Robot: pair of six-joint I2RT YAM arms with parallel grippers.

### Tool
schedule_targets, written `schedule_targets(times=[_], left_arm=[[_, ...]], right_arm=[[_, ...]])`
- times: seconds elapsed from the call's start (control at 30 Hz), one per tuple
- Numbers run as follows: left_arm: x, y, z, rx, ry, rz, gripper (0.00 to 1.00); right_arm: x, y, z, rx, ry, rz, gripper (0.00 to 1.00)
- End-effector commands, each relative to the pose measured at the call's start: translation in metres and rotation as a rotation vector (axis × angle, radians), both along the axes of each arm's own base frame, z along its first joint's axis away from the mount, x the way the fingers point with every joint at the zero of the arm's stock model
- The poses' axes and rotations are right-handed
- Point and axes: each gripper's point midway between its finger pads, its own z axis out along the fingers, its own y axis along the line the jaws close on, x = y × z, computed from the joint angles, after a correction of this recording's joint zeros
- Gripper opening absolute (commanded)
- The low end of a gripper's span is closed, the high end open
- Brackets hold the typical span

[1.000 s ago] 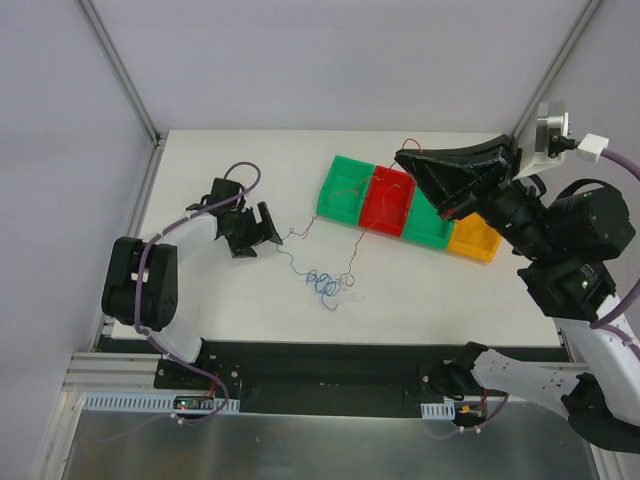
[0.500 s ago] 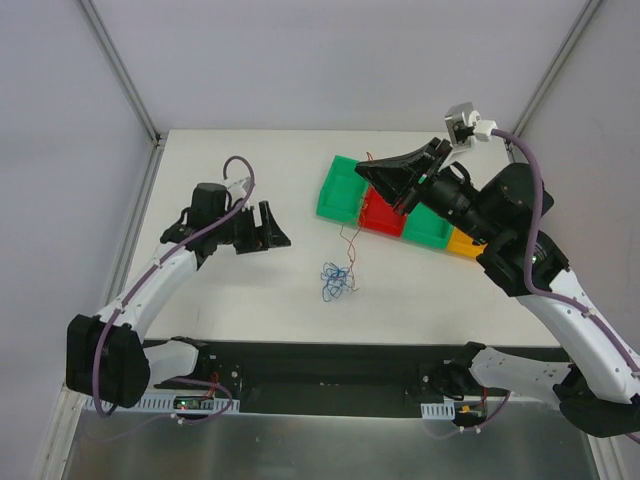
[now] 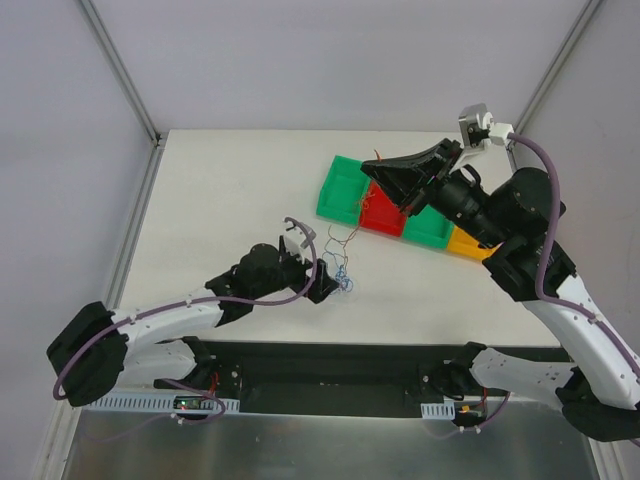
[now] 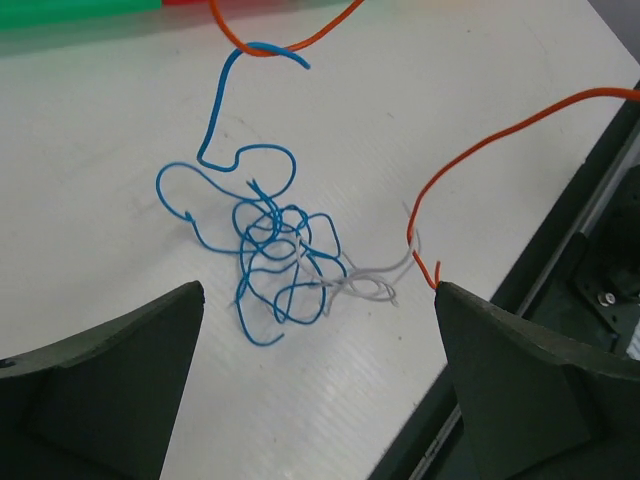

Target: Untangle the cables

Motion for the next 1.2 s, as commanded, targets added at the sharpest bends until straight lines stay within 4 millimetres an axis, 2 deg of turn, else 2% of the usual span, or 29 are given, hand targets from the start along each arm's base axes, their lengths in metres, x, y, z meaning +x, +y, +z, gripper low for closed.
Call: schedule_targets(times=[0.0, 0.17, 0.27, 0.37, 0.43, 0.6, 0.63, 0.67, 0.73, 0.77, 0.9, 1.03, 1.13, 1.17], left_arm=[[0.027, -0.029, 0.027, -0.053, -0.281, 0.007, 0.99], [0.032, -0.055, 0.005, 0.003, -0.297, -0.040, 0.97], [0.033, -0.068, -0.011, 0.009, -0.264, -0.064, 0.89], [0.028, -0.077, -0.022, -0.003, -0.219, -0.100, 0.76], [0.034, -0.073, -0.031, 0.005, -0.192, -0.051, 0.62], [0.046, -0.065, -0.037, 0.026, -0.174, 0.004, 0.18], [0.048, -0.061, -0.041, 0.050, -0.146, 0.014, 0.05], [0.056, -0.051, -0.049, 0.098, -0.107, 0.065, 0.00], [0.069, -0.033, -0.059, 0.143, -0.026, 0.138, 0.00], [0.071, -0.017, -0.070, 0.179, 0.045, 0.184, 0.00], [0.086, 0.047, -0.085, 0.158, 0.284, 0.426, 0.00], [0.090, 0.118, -0.082, 0.154, 0.392, 0.690, 0.00], [0.089, 0.171, -0.072, 0.189, 0.395, 0.899, 0.00], [0.091, 0.179, -0.064, 0.176, 0.378, 0.919, 0.00]], right_arm=[[-0.012, -0.014, 0.029, 0.080, -0.060, -0.002, 0.01], [-0.018, -0.019, 0.035, 0.088, -0.070, 0.001, 0.01], [-0.019, -0.022, 0.040, 0.094, -0.085, -0.006, 0.00], [-0.021, -0.025, 0.039, 0.083, -0.076, -0.011, 0.01], [-0.024, -0.028, 0.042, 0.089, -0.081, -0.011, 0.01], [-0.030, -0.034, 0.046, 0.101, -0.093, -0.013, 0.01], [-0.030, -0.036, 0.047, 0.100, -0.096, -0.022, 0.01], [-0.029, -0.040, 0.046, 0.096, -0.097, -0.037, 0.01], [-0.030, -0.048, 0.047, 0.081, -0.109, -0.072, 0.01], [-0.029, -0.054, 0.046, 0.068, -0.121, -0.097, 0.01], [-0.025, -0.081, 0.040, 0.016, -0.151, -0.226, 0.00], [-0.016, -0.113, 0.028, -0.032, -0.154, -0.389, 0.01], [-0.015, -0.127, 0.020, -0.050, -0.151, -0.446, 0.01], [-0.015, -0.130, 0.016, -0.052, -0.148, -0.455, 0.01]])
